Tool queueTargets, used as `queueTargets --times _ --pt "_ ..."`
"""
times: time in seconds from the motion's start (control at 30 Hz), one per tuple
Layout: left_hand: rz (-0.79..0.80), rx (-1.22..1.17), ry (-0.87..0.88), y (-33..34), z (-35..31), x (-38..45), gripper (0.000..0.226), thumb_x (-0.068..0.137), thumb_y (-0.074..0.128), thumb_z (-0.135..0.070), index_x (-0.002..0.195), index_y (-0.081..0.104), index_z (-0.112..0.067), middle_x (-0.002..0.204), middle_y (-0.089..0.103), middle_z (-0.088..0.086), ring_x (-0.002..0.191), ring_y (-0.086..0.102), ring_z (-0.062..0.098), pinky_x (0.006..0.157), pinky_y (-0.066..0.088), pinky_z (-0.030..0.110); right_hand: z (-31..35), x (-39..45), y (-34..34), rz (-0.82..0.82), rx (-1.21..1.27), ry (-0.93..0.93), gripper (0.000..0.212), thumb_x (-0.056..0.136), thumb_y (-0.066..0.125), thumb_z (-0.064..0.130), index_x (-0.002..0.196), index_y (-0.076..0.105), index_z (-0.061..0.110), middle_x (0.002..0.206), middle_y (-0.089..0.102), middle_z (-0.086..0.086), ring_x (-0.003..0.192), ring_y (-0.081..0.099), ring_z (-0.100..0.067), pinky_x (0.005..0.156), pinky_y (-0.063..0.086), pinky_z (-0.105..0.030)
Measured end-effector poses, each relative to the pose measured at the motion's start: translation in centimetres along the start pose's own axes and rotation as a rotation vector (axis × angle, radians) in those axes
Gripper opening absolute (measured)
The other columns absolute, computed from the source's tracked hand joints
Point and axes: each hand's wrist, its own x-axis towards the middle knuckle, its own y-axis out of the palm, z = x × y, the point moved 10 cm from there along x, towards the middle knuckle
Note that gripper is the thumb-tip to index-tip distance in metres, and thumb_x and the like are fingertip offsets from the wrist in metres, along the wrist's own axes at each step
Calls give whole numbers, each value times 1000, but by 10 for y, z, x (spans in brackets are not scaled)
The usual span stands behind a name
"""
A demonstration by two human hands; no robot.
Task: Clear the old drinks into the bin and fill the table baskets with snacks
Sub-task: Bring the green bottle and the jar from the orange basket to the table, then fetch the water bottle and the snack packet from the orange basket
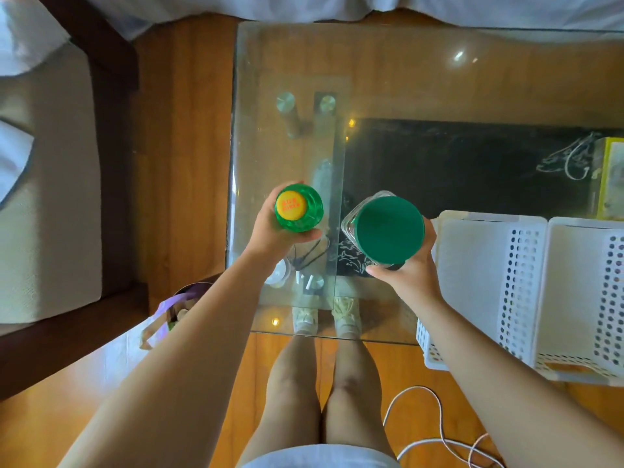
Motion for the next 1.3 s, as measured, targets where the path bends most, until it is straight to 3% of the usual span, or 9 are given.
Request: queueTargets --times 0.07,0.17,0.37,0.47,0.57,0.8,0.97,1.23,1.3 --pt "7 7 -9 1 0 -1 81 58 78 16 125 48 -18 125 55 9 114 53 20 96 47 29 -4 -2 2 49 -1 44 114 61 85 17 144 7 20 145 28 -5 132 36 -21 104 44 -38" --pt "3 4 -59 2 3 -2 94 61 77 14 139 37 -19 135 49 11 120 49 20 95 46 25 -6 -8 4 119 64 120 116 66 82 16 146 -1 23 152 17 -2 139 27 -20 112 33 -38" --pt "-80 -81 -351 -11 31 -38 93 74 72 5 148 22 -20 152 33 4 138 34 24 108 38 45 -16 -35 -7 205 205 412 95 83 67 20 148 -1 20 151 32 -6 136 37 -24 110 31 -41" --pt "-126 -207 -475 -19 45 -79 68 83 65 0 142 35 -13 140 46 10 117 50 22 85 49 34 -18 -62 -12 302 213 570 74 90 58 23 148 13 13 139 48 -12 125 49 -27 107 38 -42" --pt "-171 -396 -529 -28 54 -128 40 89 58 -8 129 51 -13 103 63 5 88 61 15 71 49 28 -5 -92 -14 461 170 617 55 93 53 20 142 31 8 124 57 -16 114 56 -30 98 42 -41" --pt "-465 -680 -543 -70 94 -275 13 92 51 -9 95 59 -19 56 65 -7 36 51 0 46 34 17 56 -134 -3 539 -47 472 15 94 50 17 109 55 13 81 61 -9 68 60 -18 62 46 -27" --pt "-720 -947 -588 -83 143 -389 15 94 48 -10 86 58 -19 65 59 -1 32 47 -1 40 30 13 95 -178 54 718 -354 308 4 92 53 16 93 56 14 63 54 -5 44 49 -11 42 34 -17" --pt "-1150 -1444 -669 -28 247 -569 18 97 46 -13 81 54 -20 50 60 -5 27 44 -2 35 30 11 140 -302 184 992 -826 -16 12 92 53 16 80 53 13 62 50 -6 42 44 -12 40 29 -17" --pt "-1222 -1533 -758 2 274 -608 14 96 48 -16 85 56 -18 53 61 -4 39 50 3 40 34 15 141 -347 216 1034 -932 -76 13 92 51 17 80 52 14 63 50 -6 43 43 -12 42 30 -17"
